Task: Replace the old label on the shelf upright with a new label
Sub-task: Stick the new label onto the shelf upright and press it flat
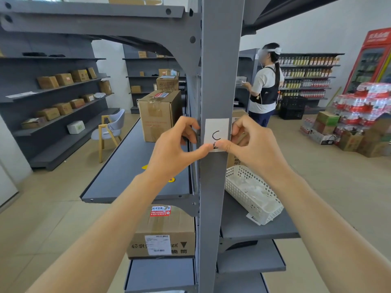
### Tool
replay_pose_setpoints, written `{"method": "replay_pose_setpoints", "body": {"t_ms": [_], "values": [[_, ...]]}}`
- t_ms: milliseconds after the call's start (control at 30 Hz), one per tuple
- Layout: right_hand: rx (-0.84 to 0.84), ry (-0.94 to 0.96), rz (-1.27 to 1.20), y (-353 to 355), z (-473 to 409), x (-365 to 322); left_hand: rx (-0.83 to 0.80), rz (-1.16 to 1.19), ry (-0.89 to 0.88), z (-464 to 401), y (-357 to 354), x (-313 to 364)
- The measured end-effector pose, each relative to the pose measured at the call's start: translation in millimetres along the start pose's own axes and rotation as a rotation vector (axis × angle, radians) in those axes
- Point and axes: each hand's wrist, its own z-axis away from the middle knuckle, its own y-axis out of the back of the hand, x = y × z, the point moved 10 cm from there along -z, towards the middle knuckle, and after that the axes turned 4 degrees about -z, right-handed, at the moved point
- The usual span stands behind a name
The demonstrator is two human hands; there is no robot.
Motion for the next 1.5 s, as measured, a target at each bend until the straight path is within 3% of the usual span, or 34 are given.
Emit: {"method": "replay_pose_setpoints", "body": {"t_ms": [267,433,600,767,1067,1200,1300,1400,1500], "values": [[-0.046,0.018,0.183,-3.9,5.9,-2.7,-0.080,-0.065,-0.024,2.6,-0.1,1.2],[0.092,0.098,0.069,18.8,-13.0,-33.3,0.047,-0.051,-0.011,-30.3,26.3,27.6],[0.081,0.063,0.118,27.6,-28.8,-35.4,0.044,-0.246,-0.093,-39.6,36.0,33.2],[0.053,0.066,0.088,23.6,-24.3,-25.8,0.036,-0.236,-0.159,-28.3,31.2,30.2],[-0.052,0.040,0.175,0.0,1.5,5.5,-0.079,-0.106,0.022,9.5,-9.4,-9.7],[-0.090,0.029,0.286,3.0,-1.5,-2.7,-0.101,-0.060,0.008,3.5,-4.9,-4.7],[0.005,0.036,0.099,14.2,-11.8,-20.7,-0.018,0.005,0.039,-14.5,8.8,6.9],[0.050,0.051,0.111,20.4,-23.5,-37.7,0.069,-0.137,0.008,-32.0,23.0,22.3],[0.042,0.037,0.151,25.4,-29.8,-38.1,0.040,-0.187,-0.020,-38.0,29.3,22.4]]}}
